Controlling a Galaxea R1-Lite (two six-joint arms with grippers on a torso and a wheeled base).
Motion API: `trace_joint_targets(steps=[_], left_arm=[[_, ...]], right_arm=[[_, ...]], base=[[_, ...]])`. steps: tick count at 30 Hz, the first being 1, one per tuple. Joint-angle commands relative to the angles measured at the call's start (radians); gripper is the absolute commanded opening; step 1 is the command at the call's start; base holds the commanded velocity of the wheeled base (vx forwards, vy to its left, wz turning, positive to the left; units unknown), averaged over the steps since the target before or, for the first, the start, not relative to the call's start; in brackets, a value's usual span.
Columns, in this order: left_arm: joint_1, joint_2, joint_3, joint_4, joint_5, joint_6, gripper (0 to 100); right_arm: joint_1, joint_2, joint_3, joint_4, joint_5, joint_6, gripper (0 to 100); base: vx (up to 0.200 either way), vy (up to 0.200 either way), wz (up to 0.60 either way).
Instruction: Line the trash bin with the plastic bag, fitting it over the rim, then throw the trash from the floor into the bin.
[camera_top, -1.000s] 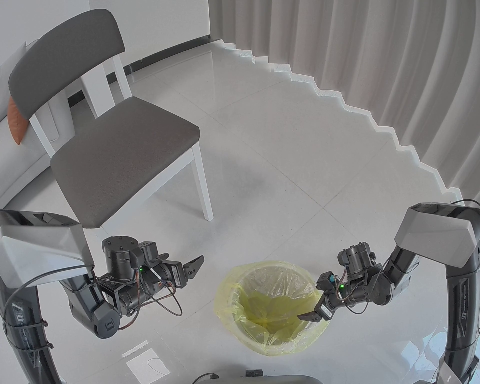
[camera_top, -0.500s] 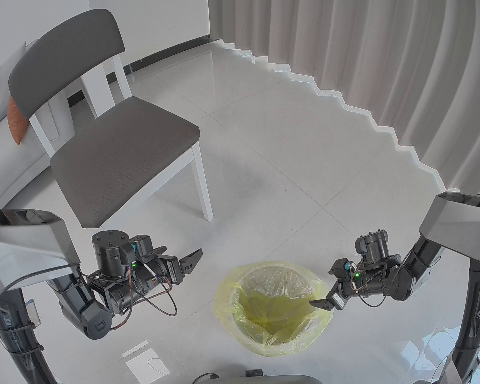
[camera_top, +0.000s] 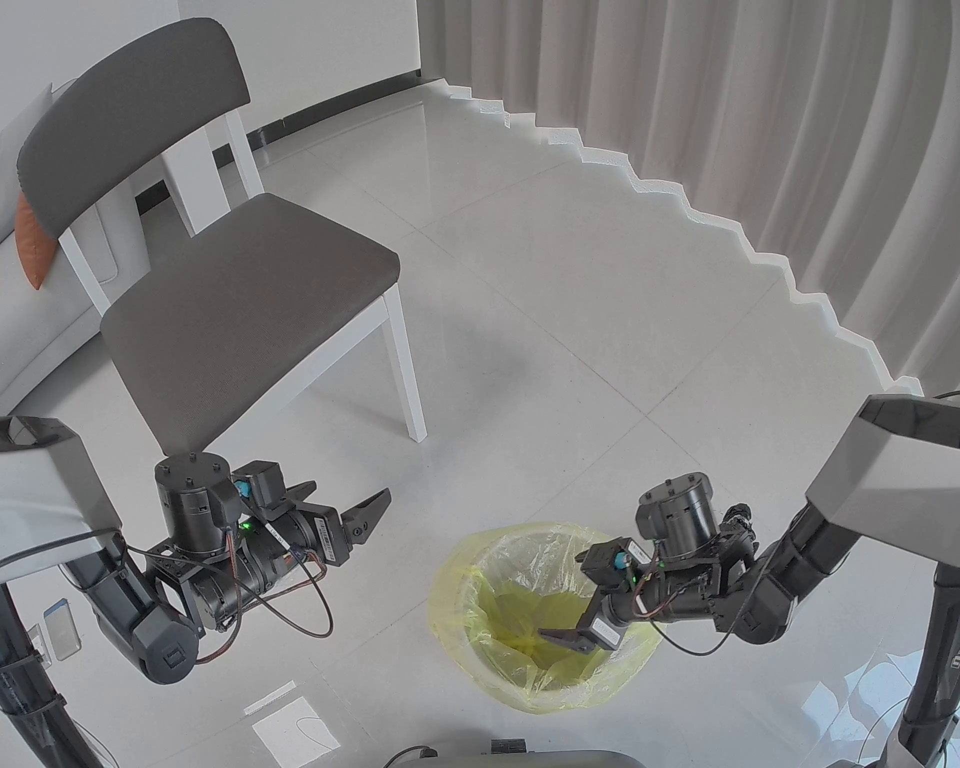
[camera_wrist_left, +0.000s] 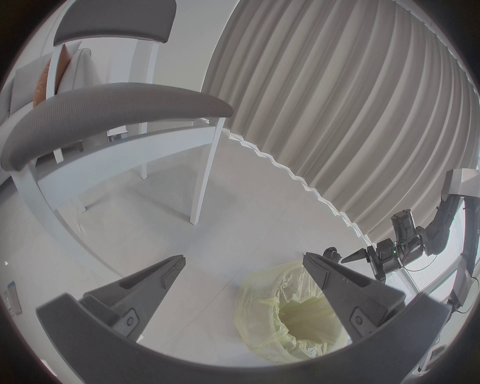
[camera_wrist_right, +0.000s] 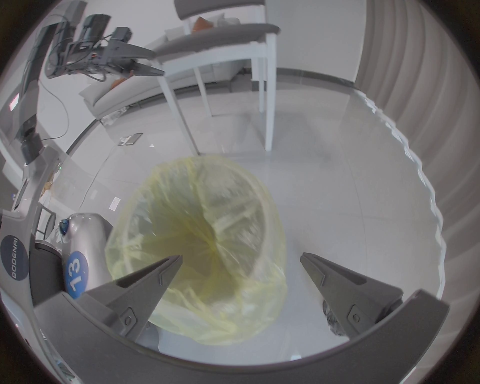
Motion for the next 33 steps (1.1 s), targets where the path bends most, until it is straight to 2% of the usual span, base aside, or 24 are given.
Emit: trace_joint_targets(steps=[1,5,10,14,22,33], left_arm=[[0.001,-0.034,0.032,-0.003,0.016,0.005,100],[0.011,-0.046,0.053,-0.006,0.016,0.004,100],[0.020,-0.040,0.059,-0.007,0.016,0.002,100],[0.020,-0.037,0.061,-0.009,0.016,0.000,100],[0.030,-0.035,0.081,-0.010,0.016,0.002,100],[0.050,-0.035,0.072,-0.010,0.016,0.004,100]], right_arm=[[0.068,0.131,-0.055,0.002,0.011,0.053,100],[0.073,0.208,-0.094,0.009,0.068,0.088,100],[0.068,0.225,-0.129,0.060,0.077,0.146,100],[0.051,0.237,-0.178,0.114,0.077,0.148,100],[-0.005,0.303,-0.402,0.301,0.077,0.146,100],[-0.048,0.380,-0.617,0.451,0.071,0.139,100]], base=[[0.000,0.000,0.00],[0.000,0.000,0.00],[0.000,0.000,0.00],[0.000,0.000,0.00],[0.000,0.000,0.00],[0.000,0.000,0.00]])
